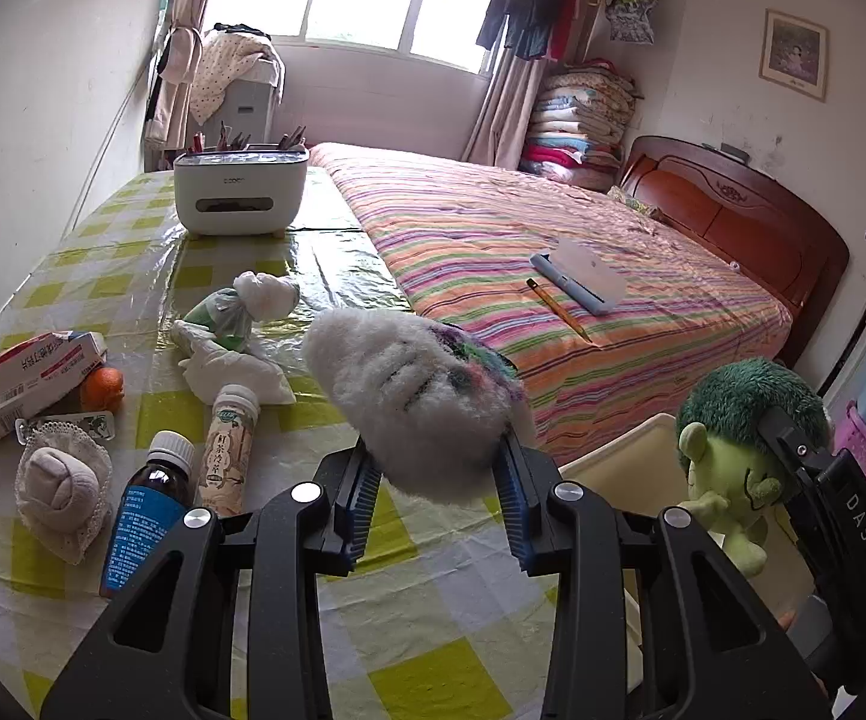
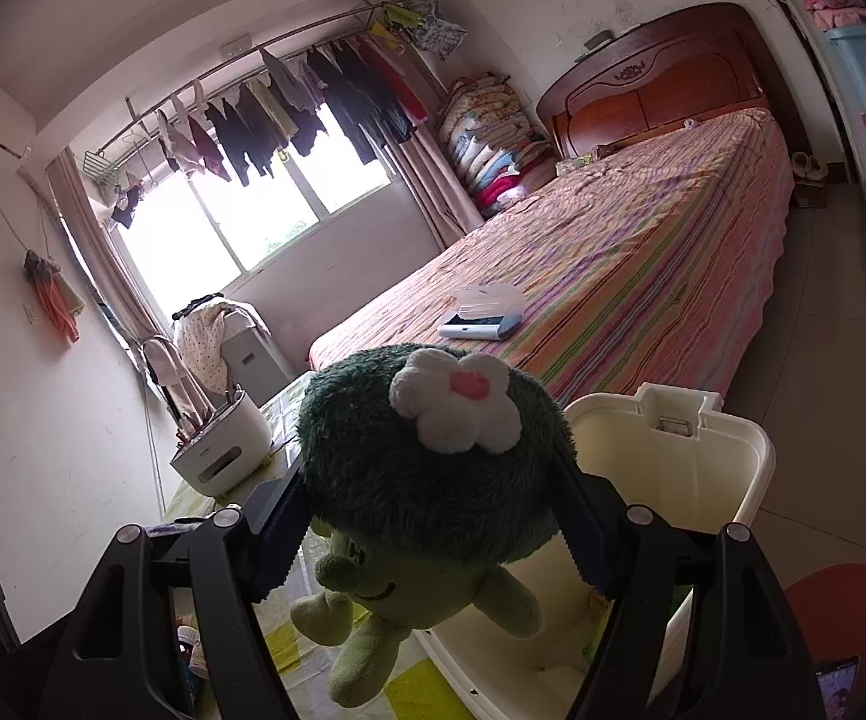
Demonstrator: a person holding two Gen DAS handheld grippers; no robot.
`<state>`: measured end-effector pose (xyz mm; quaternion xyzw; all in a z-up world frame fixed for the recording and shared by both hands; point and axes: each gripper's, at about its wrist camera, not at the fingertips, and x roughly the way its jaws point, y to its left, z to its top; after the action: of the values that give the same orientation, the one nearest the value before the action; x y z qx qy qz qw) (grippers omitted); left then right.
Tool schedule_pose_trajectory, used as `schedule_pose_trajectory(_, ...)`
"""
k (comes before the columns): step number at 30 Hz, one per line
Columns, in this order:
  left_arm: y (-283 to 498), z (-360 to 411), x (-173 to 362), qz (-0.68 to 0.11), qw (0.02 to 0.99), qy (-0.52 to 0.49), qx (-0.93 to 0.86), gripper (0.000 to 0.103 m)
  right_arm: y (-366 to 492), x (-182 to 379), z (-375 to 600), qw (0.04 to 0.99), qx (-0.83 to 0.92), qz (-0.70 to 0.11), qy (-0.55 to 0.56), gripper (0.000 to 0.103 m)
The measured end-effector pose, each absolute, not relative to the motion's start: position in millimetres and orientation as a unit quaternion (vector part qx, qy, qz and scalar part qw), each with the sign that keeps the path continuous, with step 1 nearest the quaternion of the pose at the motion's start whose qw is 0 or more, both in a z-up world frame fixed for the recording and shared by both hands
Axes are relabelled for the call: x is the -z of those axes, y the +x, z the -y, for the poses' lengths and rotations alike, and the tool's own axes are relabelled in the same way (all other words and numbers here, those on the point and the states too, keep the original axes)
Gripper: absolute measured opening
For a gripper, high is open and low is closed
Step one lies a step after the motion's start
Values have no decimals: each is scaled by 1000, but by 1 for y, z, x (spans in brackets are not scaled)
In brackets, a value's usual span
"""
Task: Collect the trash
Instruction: 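Carry both plushes over the cream bin and release them inside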
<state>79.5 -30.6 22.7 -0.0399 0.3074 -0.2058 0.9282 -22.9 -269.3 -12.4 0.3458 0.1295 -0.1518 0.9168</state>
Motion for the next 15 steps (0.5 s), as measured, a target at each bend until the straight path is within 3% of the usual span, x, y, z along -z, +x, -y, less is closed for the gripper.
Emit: schedule_pose_trajectory(15,67,87,-20,-313,917,-14,248,35,-43,25,296,888,213,-126,387,75)
